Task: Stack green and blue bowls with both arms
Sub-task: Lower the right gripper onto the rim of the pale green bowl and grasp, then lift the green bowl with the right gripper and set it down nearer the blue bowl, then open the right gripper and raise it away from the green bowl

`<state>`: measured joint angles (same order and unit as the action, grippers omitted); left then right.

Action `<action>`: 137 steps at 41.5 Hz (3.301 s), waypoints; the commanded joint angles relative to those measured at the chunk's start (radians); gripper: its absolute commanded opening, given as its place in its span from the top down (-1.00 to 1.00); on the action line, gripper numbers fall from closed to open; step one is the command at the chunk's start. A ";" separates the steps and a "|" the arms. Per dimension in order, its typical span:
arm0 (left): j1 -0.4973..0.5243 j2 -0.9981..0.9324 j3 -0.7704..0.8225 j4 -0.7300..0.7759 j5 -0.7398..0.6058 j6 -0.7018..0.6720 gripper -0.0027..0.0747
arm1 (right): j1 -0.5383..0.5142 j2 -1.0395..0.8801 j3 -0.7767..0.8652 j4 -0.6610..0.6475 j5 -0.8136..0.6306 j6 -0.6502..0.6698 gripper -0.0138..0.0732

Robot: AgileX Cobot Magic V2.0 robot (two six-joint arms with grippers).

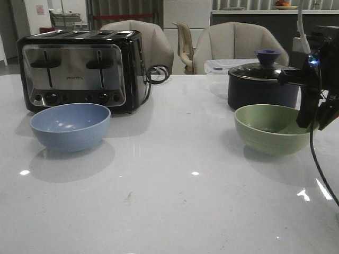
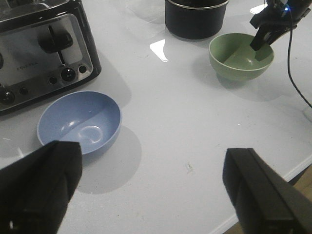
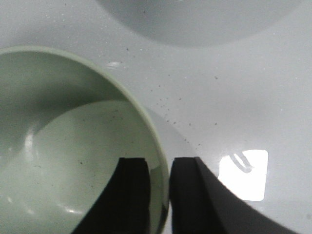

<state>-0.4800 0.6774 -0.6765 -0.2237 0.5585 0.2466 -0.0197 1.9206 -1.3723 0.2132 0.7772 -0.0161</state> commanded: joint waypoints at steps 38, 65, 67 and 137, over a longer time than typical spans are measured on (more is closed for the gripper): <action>-0.009 0.001 -0.028 -0.017 -0.083 0.003 -0.71 | 0.394 -0.256 -0.030 0.013 0.034 -0.085 0.49; -0.009 0.001 -0.028 -0.017 -0.083 0.003 -0.71 | 0.465 -0.054 -0.031 0.029 -0.040 -0.084 0.47; -0.009 0.001 -0.028 -0.017 -0.083 0.003 -0.71 | 0.465 -0.049 -0.031 0.026 -0.040 -0.084 0.45; -0.009 0.001 -0.028 -0.017 -0.080 0.003 -0.71 | 0.464 -1.272 0.662 -0.140 -0.079 -0.085 -0.43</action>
<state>-0.4800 0.6774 -0.6765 -0.2237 0.5568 0.2466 0.4477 0.6527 -0.6854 0.0826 0.7637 -0.0913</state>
